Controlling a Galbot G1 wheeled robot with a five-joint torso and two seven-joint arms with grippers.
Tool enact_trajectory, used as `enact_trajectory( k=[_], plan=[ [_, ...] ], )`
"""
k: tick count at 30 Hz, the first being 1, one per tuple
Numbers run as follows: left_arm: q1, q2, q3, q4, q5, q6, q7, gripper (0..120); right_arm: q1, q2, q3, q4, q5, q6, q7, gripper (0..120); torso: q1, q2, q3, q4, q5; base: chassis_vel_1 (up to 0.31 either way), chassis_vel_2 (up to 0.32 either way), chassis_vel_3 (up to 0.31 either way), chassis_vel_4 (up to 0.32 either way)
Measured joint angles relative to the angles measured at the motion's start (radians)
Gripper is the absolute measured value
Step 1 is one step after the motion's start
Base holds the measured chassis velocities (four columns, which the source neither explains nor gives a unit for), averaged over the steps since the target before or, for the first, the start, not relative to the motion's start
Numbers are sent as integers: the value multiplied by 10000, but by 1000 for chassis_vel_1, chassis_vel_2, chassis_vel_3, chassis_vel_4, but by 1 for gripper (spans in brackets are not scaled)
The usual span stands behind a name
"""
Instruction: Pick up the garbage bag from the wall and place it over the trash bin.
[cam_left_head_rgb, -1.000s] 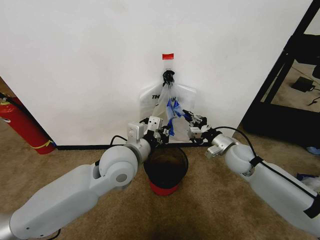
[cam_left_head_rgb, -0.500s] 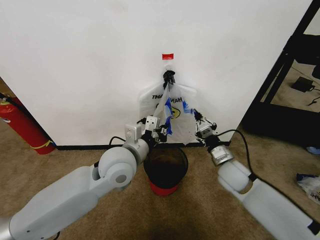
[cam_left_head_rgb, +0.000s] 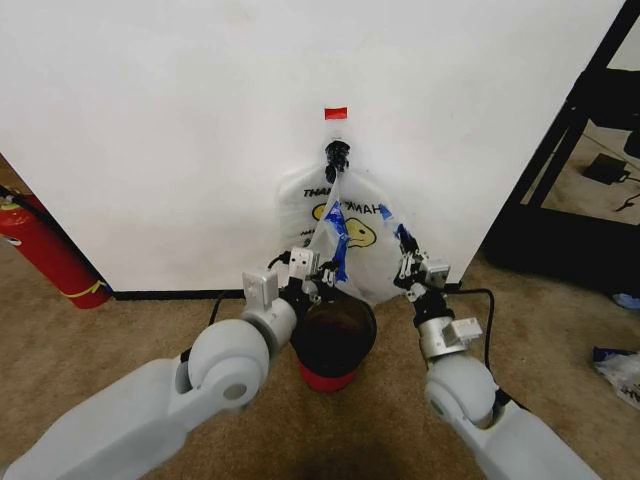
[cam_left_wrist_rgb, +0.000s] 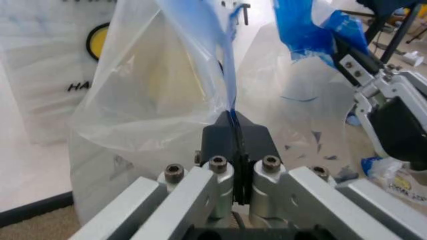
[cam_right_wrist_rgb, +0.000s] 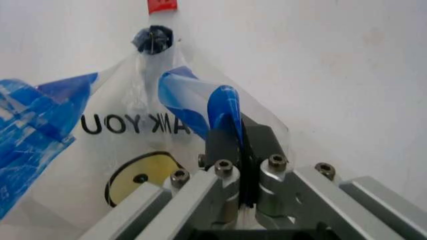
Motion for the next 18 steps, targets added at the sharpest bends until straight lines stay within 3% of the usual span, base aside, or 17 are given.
enact_trajectory(
  k=[11,18],
  plan=[
    [1110,139,-316,-640,663,-34,105,0,-1007,116,75,455,-348,-8,-43,0,0,0,0,2,0,0,0,0,0],
    [1058,74,-648,-966,736,-41,105,0,-856,230,149,860,122,-143,118,0,0,0,1,0,0,0,0,0,0]
  ],
)
